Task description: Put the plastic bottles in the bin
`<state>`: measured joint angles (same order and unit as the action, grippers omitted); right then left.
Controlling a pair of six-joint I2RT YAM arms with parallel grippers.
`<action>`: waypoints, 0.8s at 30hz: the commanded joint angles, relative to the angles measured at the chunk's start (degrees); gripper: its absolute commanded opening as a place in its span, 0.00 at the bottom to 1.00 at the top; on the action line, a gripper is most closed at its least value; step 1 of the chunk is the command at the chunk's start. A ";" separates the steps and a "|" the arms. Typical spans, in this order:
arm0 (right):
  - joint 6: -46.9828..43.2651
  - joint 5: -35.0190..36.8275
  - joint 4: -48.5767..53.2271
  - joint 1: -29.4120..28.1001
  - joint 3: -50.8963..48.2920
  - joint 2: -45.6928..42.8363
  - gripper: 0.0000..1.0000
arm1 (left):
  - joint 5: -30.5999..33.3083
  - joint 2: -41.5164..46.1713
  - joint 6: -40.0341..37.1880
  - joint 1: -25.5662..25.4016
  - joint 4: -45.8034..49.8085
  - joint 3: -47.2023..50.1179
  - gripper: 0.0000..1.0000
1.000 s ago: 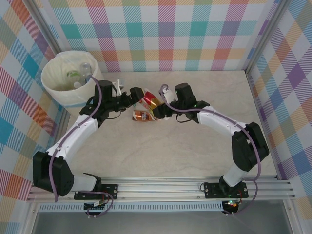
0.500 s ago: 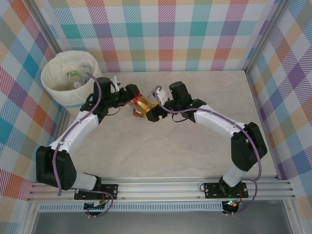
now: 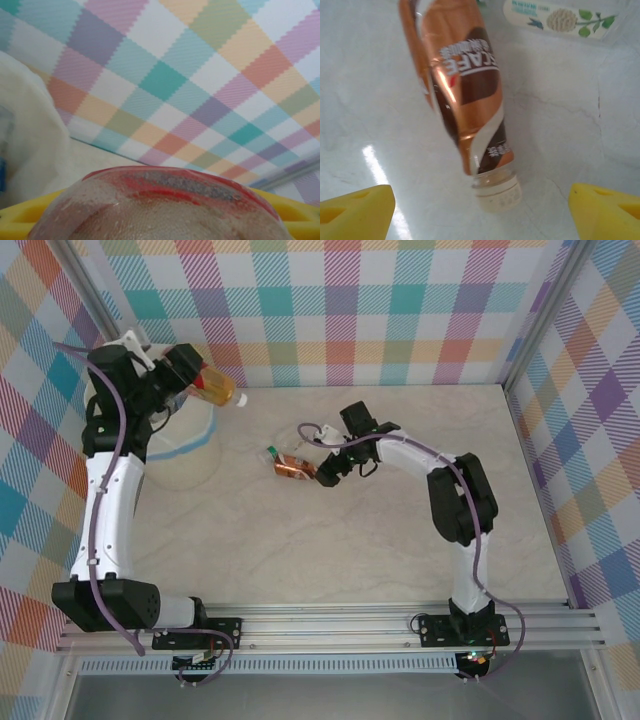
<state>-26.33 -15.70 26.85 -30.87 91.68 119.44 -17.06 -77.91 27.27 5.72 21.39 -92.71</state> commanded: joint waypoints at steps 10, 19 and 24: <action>-7.77 1.86 7.05 -1.86 7.88 9.77 0.81 | 9.69 -4.97 -4.10 12.07 5.35 -4.48 0.64; -7.08 4.19 6.32 -2.70 8.43 12.01 0.61 | 4.46 -13.28 4.18 16.54 5.68 -4.50 0.64; -7.01 4.01 5.75 -2.73 7.01 10.93 0.45 | -2.67 -13.42 8.08 16.88 1.63 -4.33 0.60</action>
<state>-33.15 -10.70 31.55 -33.08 99.46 129.97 -19.09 -89.54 35.73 21.15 20.56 -98.28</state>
